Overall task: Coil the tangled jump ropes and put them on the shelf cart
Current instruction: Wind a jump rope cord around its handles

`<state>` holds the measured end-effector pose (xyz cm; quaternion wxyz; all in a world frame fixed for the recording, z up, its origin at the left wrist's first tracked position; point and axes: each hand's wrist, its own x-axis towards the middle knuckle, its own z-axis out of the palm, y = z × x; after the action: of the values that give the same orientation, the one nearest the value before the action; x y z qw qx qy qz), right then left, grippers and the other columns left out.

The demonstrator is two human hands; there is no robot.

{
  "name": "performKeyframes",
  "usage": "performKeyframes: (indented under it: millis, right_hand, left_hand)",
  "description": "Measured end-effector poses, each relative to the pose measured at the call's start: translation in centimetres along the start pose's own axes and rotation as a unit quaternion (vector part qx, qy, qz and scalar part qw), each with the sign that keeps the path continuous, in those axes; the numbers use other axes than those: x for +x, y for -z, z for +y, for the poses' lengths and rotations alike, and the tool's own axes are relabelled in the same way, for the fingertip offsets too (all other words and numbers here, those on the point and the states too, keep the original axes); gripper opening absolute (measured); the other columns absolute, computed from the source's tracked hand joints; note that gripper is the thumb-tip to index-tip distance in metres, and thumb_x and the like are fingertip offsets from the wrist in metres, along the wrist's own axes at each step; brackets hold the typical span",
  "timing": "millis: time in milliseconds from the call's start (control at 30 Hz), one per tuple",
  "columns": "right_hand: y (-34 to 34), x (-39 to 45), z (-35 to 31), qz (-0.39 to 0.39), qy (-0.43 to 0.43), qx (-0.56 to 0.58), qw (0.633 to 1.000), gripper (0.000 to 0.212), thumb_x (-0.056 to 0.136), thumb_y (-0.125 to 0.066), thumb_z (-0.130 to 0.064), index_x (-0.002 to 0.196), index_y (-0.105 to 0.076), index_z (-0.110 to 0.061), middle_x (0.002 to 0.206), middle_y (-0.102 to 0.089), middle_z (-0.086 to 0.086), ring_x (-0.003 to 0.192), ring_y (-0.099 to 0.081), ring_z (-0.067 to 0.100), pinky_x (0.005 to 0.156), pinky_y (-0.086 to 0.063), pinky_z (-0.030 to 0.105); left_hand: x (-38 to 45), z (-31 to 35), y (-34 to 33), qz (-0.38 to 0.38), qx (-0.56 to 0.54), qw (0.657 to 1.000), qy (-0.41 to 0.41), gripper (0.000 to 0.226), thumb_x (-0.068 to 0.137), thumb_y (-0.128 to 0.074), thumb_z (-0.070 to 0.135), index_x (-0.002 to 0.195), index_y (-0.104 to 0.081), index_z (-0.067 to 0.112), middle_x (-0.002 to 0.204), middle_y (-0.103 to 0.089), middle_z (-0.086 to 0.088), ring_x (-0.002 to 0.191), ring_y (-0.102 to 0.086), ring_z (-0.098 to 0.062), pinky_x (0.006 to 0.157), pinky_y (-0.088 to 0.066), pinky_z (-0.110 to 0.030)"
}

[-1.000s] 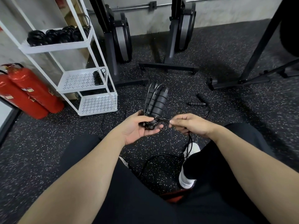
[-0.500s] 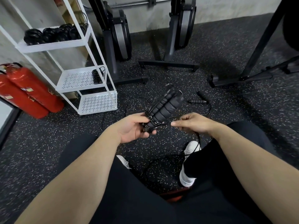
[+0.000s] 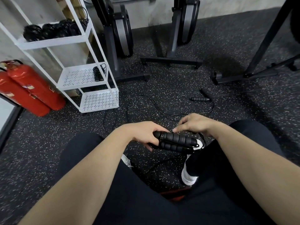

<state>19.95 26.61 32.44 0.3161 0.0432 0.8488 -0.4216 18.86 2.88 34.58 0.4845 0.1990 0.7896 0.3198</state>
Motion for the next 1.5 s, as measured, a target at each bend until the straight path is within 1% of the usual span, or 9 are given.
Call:
performKeyframes:
  millis: [67,167,333,467,667,900,1067,1267,1500]
  right_hand:
    - [-0.2,0.0,-0.2,0.010,0.007,0.004,1.000,0.026,0.079,-0.083,-0.047,0.091,-0.079,-0.024,0.114,-0.072,0.006,0.118,-0.061,0.033,0.101,-0.049,0.044]
    - [-0.6,0.1,-0.5,0.012,0.026,0.003,1.000,0.020,0.083,-0.078,-0.048,0.087,-0.080,-0.029,0.102,-0.073,0.002,0.103,-0.066,0.029,0.084,-0.050,0.033]
    - [-1.4,-0.1,-0.9,-0.024,0.042,0.027,0.998,0.024,0.095,-0.070,-0.034,0.088,-0.079,-0.013,0.057,-0.055,-0.009,0.052,-0.046,0.009,0.048,-0.037,0.019]
    - [-2.2,-0.1,-1.1,-0.030,0.071,0.041,0.996,0.020,0.097,-0.069,-0.029,0.085,-0.079,-0.015,0.058,-0.055,-0.011,0.053,-0.044,0.008,0.051,-0.035,0.021]
    - [-3.0,0.0,-1.3,-0.013,0.092,0.055,0.994,0.015,0.099,-0.066,-0.024,0.094,-0.077,-0.015,0.052,-0.056,-0.014,0.044,-0.043,0.001,0.044,-0.031,0.013]
    - [-3.7,0.1,-2.3,0.071,0.032,0.040,0.996,0.028,0.102,-0.053,-0.045,0.113,-0.048,-0.020,0.076,-0.056,-0.001,0.060,-0.048,0.014,0.055,-0.039,0.029]
    - [-4.0,-0.1,-2.3,0.017,0.006,0.018,1.000,0.044,0.106,-0.038,-0.052,0.088,-0.063,-0.021,0.070,-0.050,-0.002,0.060,-0.046,0.013,0.054,-0.038,0.028]
    - [-4.3,0.3,-1.8,-0.047,0.033,0.193,0.979,0.033,0.106,-0.049,-0.041,0.085,-0.059,-0.017,0.063,-0.055,-0.005,0.062,-0.059,0.014,0.072,-0.047,0.030]
    - [-4.0,-0.2,-2.0,-0.043,0.024,0.122,0.991,0.031,0.104,-0.050,-0.046,0.088,-0.059,-0.021,0.056,-0.042,-0.011,0.051,-0.035,0.008,0.050,-0.032,0.023]
  left_hand:
    - [0.4,0.2,-0.1,0.023,0.080,0.996,0.007,0.067,0.093,-0.067,0.005,0.150,-0.043,0.029,0.108,-0.067,-0.002,0.086,-0.068,-0.014,0.075,-0.063,-0.033]
    - [1.0,0.4,-0.7,0.057,0.167,0.984,0.034,0.080,0.092,-0.068,0.012,0.152,-0.018,0.025,0.096,-0.065,-0.006,0.072,-0.059,-0.019,0.063,-0.050,-0.035]
    - [1.7,0.9,-2.2,0.065,0.300,0.949,0.069,0.068,0.094,-0.064,0.022,0.151,-0.026,0.021,0.088,-0.056,0.003,0.072,-0.055,-0.016,0.059,-0.041,-0.032]
    - [2.8,0.4,-2.8,0.070,0.312,0.940,0.122,0.077,0.091,-0.072,0.030,0.153,-0.027,0.021,0.101,-0.061,0.003,0.082,-0.063,-0.021,0.068,-0.052,-0.035]
    - [3.3,0.0,-3.2,0.130,0.122,0.970,0.163,0.052,0.091,-0.069,0.018,0.132,-0.038,0.022,0.106,-0.064,-0.006,0.074,-0.078,-0.029,0.064,-0.065,-0.041]
    - [3.8,-0.3,-3.4,0.261,0.172,0.937,0.154,0.035,0.089,-0.064,0.025,0.115,-0.040,0.023,0.096,-0.061,0.001,0.080,-0.065,-0.022,0.060,-0.048,-0.034]
    - [4.0,-0.2,-3.8,0.272,0.142,0.938,0.160,0.031,0.089,-0.060,0.022,0.114,-0.041,0.020,0.095,-0.063,-0.001,0.075,-0.068,-0.023,0.063,-0.054,-0.037]
    - [4.1,-0.4,-3.4,0.288,-0.092,0.946,0.121,0.032,0.092,-0.056,0.010,0.120,-0.043,0.018,0.101,-0.067,-0.009,0.079,-0.076,-0.028,0.072,-0.065,-0.049]
    - [3.4,-0.8,-2.9,0.226,-0.367,0.899,0.084,0.036,0.091,-0.060,-0.009,0.124,-0.057,0.006,0.113,-0.066,-0.018,0.092,-0.070,-0.034,0.070,-0.065,-0.047]
